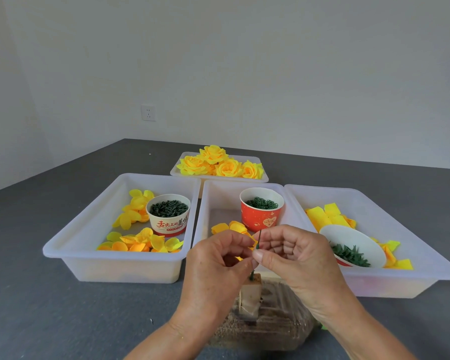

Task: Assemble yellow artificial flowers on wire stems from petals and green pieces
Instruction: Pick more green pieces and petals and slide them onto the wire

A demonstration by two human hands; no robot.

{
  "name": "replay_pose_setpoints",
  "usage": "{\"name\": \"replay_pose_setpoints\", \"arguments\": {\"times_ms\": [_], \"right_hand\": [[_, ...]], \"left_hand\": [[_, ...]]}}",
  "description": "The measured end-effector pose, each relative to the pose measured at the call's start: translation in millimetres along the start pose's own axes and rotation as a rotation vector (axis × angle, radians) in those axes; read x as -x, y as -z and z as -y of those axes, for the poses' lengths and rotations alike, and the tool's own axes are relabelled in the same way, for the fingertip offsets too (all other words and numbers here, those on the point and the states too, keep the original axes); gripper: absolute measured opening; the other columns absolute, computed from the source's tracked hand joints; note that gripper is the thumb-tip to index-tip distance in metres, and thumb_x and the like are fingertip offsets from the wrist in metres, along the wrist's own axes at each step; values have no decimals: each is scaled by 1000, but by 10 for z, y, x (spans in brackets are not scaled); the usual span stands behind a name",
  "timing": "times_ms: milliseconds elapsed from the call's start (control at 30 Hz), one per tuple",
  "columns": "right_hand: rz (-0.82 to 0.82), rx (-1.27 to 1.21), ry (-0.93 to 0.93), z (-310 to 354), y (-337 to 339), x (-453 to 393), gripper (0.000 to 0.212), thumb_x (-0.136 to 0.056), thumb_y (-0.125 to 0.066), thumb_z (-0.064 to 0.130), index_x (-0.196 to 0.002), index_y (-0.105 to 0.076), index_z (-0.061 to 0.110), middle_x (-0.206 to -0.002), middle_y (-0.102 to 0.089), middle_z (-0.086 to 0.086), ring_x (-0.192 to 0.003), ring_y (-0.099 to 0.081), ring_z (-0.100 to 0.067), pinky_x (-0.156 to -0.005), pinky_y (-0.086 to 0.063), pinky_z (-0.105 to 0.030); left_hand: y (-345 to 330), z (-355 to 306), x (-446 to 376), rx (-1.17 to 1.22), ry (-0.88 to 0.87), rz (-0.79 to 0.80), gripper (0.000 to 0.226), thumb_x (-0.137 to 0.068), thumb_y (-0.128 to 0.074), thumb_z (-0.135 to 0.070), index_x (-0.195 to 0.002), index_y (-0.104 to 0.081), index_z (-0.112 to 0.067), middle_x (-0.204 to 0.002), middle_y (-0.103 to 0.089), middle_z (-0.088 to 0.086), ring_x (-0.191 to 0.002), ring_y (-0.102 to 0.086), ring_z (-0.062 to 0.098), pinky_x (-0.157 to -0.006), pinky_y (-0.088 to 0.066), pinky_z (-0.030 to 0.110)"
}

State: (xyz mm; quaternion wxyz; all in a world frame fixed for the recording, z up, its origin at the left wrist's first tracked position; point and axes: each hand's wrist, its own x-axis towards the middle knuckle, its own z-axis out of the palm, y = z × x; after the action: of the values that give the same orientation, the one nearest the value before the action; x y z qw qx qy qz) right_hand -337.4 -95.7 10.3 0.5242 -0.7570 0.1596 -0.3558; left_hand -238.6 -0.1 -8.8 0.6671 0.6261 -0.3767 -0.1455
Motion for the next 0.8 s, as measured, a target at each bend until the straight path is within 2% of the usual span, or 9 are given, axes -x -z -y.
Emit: {"name": "replay_pose_setpoints", "arguments": {"times_ms": [167, 400, 800], "right_hand": [[2, -11, 0, -1, -5, 1, 25, -69, -75, -5, -78, -72, 17, -72, -71, -4, -66, -65, -9, -63, -51, -16], [4, 5, -5, -10, -6, 0, 24, -70, -75, -4, -77, -72, 18, -72, -71, -3, -66, -64, -8, -63, -51, -16], [14, 3, -13, -35, 3, -6, 21, -70, -75, -3, -78, -73, 17, -74, -71, -5, -68, -66, -12, -64, -52, -18]], "left_hand": [[-6, 10, -5, -4, 8, -2, 29, -71, -77, -3, -69, -70, -32, -70, -71, 0, -62, -62, 15, -61, -55, 26], [-2, 20, -12, -31, -1, -2, 26, -72, -77, -3, -70, -69, -28, -70, -71, -1, -60, -62, 10, -58, -52, 19], [-14, 10, -8, -24, 15, -2, 20, -73, -77, -4, -74, -69, -22, -70, -71, 0, -60, -61, 8, -58, -52, 21]]}}
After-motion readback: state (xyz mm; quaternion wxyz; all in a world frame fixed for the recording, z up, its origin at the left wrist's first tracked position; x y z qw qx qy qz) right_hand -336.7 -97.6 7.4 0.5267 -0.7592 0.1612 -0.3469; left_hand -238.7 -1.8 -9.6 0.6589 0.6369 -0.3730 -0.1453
